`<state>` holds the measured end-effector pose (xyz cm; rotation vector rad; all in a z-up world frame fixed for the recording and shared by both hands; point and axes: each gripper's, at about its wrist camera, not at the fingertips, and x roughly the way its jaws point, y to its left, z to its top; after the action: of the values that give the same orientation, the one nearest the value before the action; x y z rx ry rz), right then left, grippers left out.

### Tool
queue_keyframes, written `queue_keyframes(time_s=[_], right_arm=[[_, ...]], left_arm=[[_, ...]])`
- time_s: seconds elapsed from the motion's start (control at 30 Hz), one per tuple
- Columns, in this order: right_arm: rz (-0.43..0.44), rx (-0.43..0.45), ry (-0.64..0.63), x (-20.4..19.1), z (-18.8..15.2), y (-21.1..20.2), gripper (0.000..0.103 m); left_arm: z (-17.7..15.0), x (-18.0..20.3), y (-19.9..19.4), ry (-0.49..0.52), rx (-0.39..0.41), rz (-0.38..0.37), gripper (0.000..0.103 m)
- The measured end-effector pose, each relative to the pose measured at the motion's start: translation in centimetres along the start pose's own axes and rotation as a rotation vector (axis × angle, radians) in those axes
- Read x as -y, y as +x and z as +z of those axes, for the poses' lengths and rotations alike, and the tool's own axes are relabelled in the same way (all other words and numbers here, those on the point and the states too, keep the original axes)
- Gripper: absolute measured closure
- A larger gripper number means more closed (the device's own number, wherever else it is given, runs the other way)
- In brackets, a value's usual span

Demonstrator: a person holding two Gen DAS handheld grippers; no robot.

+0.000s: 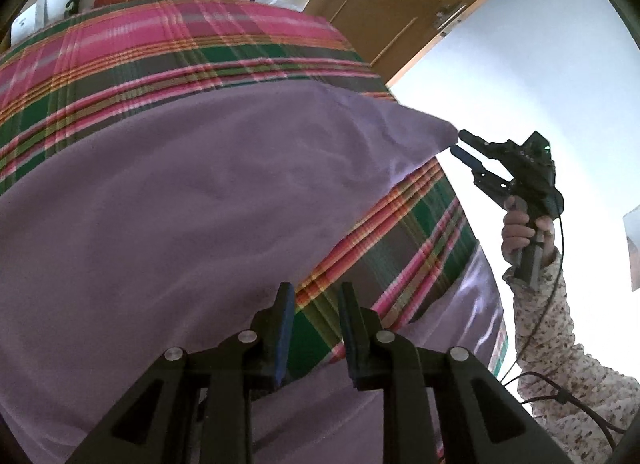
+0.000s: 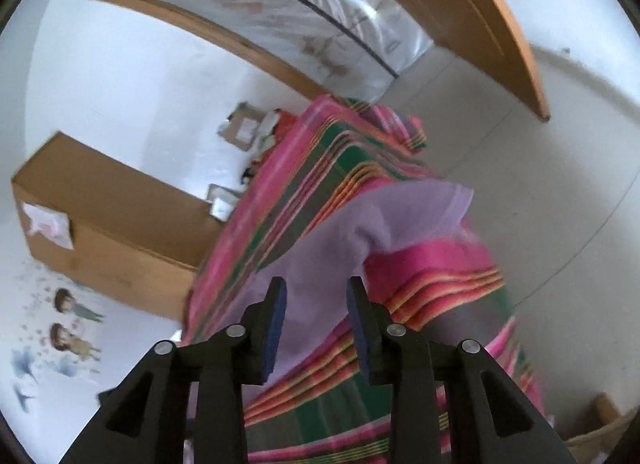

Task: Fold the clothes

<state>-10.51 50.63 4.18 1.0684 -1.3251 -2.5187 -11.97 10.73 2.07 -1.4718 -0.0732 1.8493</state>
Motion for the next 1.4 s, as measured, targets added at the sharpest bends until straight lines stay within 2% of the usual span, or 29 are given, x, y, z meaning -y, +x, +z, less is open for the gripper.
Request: queue_keyframes(time_s=[0.07,0.17,0.3,0.53,0.57,0.63,0.8,0.93,1.17,1.4], right_arm=[[-0.043,0.005,-0.01,0.0,0.2,0.5,0.068],[-0.045,0.015,0.028,0.6,0.8,1.1,0.067],[-0.112,0.031,0.027,0.9,1.1,1.6,0.068],[-0.113,0.072,0.02,1.4,1.4,1.2,0.067],[-0.118,0.082,0.017,1.4,1.5,1.3,0.07],[-0.128,0.1,0.007,1.2,1.9,1.5,0.093],[-0.14,0.154,-0.087,-0.7,2.4,1.4,0.095],[-0.115,0.221,-0.193,-2.9,2.2,-0.2,0.095],[-0.166,0.101,-0.095,0.9,0.8,-0.6,0.095],[-0.205,-0.01,-0.124,2.7,-1.4,-1.1,0.092]], left_arm=[[0.1,0.1,0.5,0.001,-0.011,-0.002,0.08],[0.1,0.0,0.7,0.002,-0.019,-0.009,0.08],[0.2,-0.5,0.9,-0.02,-0.023,-0.006,0.08],[0.5,-0.7,1.8,-0.038,-0.034,0.005,0.077],[0.6,-0.7,1.9,-0.04,-0.035,0.004,0.077],[0.5,-0.8,2.0,-0.044,-0.036,0.0,0.077],[0.7,-1.1,2.0,-0.067,-0.035,-0.008,0.077],[0.5,-0.9,2.1,-0.064,-0.036,-0.002,0.077],[0.5,-1.1,2.1,-0.075,-0.048,-0.009,0.077],[0.5,-0.9,2.0,-0.064,-0.055,0.006,0.077]])
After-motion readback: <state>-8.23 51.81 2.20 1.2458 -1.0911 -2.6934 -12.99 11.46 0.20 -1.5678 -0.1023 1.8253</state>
